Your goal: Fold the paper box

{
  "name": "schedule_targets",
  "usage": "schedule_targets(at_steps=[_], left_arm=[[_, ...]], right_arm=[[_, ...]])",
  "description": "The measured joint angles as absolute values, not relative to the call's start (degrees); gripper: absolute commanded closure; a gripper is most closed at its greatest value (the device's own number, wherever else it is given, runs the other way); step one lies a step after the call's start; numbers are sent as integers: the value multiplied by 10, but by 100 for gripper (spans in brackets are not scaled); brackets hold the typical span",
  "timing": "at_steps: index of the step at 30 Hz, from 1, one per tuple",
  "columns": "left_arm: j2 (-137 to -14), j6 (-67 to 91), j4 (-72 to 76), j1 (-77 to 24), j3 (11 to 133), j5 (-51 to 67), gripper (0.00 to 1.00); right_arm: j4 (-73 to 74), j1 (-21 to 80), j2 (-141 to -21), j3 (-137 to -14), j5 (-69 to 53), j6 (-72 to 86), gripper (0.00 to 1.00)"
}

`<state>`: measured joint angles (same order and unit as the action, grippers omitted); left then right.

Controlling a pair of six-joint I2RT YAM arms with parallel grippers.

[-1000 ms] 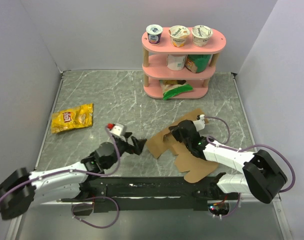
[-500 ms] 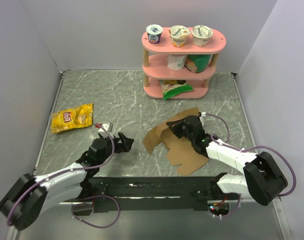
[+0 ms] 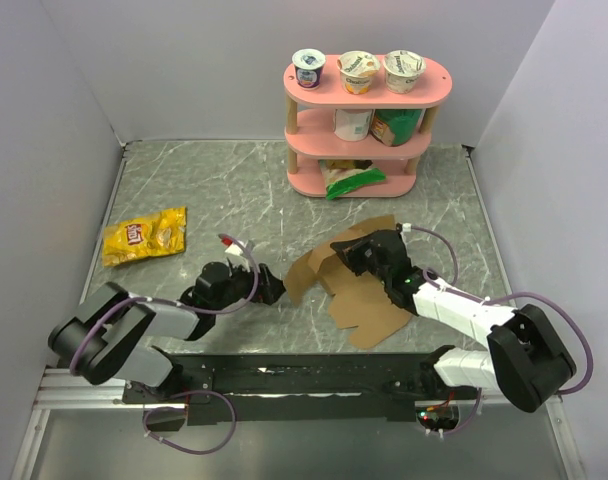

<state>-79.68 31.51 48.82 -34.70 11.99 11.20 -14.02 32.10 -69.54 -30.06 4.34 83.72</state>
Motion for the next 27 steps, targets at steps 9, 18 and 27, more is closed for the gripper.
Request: schedule_targets(at_steps=[9,18,27], left_arm=[[-869,283,531,-402,203,126,7],[-928,274,538,-437,244,96,7],[-981,272,567,-463,283,50,9]], right_arm=[[-142,321,-703,-301,40,837,100],[-148,320,-710,-298,43,839,100],[-165,320,-722,-295,48,847,100]])
